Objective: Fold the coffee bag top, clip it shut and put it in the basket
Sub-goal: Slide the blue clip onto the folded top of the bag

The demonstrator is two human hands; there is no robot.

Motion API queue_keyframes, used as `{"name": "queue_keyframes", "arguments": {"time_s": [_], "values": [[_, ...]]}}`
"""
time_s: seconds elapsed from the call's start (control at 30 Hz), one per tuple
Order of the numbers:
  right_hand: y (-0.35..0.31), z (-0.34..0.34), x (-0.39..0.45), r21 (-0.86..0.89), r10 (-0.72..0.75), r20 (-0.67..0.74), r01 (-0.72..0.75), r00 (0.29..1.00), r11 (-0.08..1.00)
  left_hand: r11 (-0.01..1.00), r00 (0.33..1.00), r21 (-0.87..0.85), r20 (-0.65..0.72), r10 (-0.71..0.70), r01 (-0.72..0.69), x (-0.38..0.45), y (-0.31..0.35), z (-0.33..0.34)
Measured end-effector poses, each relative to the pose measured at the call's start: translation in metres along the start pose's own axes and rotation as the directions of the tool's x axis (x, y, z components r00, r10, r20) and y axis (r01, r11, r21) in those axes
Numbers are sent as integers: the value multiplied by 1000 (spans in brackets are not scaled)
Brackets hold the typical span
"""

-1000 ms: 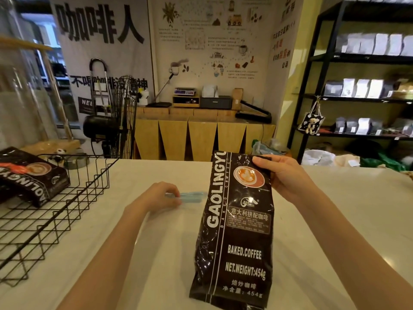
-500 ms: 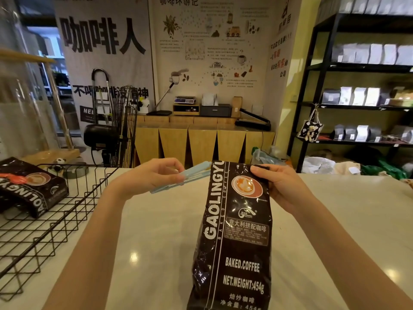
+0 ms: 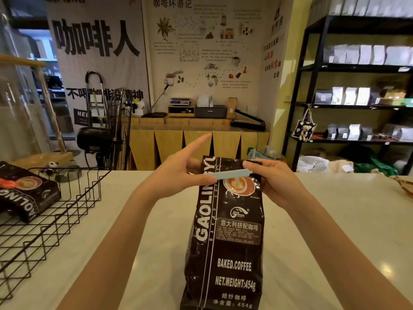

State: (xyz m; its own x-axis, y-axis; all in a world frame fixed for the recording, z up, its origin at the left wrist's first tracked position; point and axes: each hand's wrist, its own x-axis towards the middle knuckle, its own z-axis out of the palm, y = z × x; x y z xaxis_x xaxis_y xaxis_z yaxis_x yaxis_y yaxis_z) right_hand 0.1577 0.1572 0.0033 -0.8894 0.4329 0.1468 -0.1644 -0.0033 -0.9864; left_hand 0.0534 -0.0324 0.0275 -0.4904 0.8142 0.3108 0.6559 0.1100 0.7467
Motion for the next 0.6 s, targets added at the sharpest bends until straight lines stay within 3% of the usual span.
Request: {"name": "queue_keyframes", "arguments": {"time_s": [0.2, 0.47, 0.6], "values": [[-6, 5, -4, 26, -31, 21, 31, 999, 999, 993, 992, -117, -127, 12, -27, 4, 2, 6], [-9, 10, -8, 15, -74, 66, 73, 995, 997, 988, 961, -127, -273, 50, -87, 10, 10, 23], [-9, 10, -9, 5, -91, 95, 91, 991, 996, 971, 956, -240, -288, -57, -14, 14, 8, 27]]}}
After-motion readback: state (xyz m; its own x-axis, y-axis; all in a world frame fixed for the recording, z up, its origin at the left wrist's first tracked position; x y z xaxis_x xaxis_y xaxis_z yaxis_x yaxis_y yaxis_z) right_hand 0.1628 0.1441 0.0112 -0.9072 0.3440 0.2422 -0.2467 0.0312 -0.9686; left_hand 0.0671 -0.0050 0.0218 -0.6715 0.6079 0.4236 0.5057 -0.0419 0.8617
